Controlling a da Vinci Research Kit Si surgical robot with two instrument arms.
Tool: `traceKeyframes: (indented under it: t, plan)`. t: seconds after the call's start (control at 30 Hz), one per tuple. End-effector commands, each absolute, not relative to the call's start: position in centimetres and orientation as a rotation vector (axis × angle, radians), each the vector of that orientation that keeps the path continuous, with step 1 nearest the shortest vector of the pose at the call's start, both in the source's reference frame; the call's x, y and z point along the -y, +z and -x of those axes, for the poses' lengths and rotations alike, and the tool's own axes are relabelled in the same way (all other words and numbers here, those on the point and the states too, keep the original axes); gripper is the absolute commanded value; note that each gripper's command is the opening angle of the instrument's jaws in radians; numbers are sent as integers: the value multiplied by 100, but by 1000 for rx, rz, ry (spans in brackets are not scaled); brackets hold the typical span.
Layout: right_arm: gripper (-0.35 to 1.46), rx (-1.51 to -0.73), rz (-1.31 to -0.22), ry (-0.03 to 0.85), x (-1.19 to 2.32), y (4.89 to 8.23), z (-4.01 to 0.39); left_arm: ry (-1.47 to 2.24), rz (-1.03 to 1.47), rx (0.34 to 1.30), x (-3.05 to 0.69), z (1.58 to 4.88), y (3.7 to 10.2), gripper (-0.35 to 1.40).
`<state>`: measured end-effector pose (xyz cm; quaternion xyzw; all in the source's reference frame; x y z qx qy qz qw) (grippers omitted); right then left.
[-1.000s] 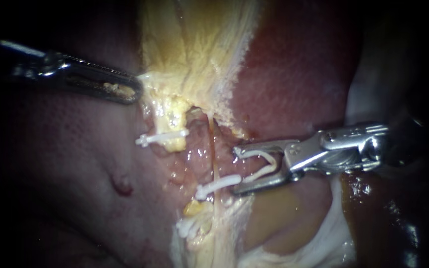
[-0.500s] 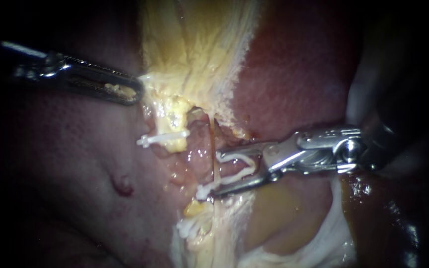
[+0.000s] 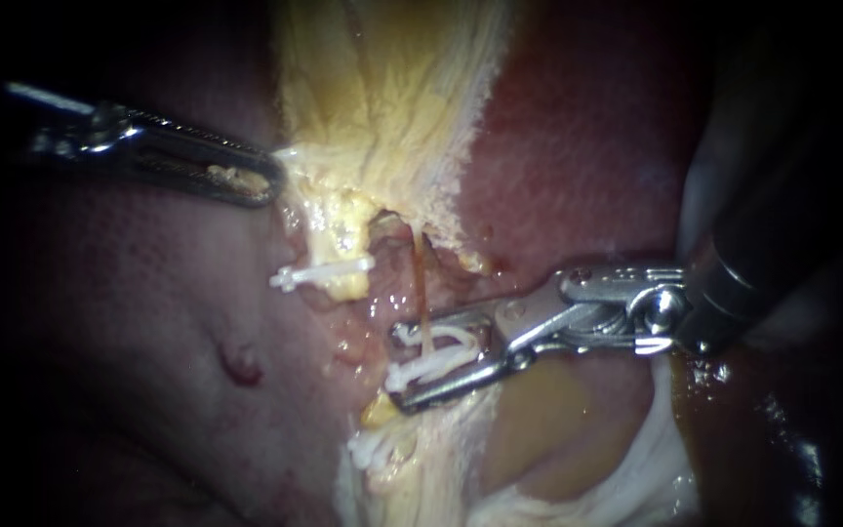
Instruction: Clipping second clip right tube
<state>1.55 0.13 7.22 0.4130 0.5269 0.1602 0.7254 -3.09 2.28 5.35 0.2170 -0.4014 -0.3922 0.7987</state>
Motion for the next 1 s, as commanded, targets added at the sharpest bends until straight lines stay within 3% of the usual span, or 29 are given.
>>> traceKeyframes:
  t: [0.03, 0.43, 0.67, 1.0]
  plan:
    - [48, -1174, -925, 360, -13, 718, -155, -842, -466, 861, -228, 309, 535, -35]
    - [48, -1265, -1018, 357, -7, 688, -162, -841, -466, 861, -228, 309, 536, -35]
    - [46, -1269, -1030, 355, -6, 683, -163, -841, -466, 861, -229, 309, 537, -35]
    - [25, -1269, -1033, 351, -5, 684, -154, -841, -466, 861, -229, 309, 537, -35]
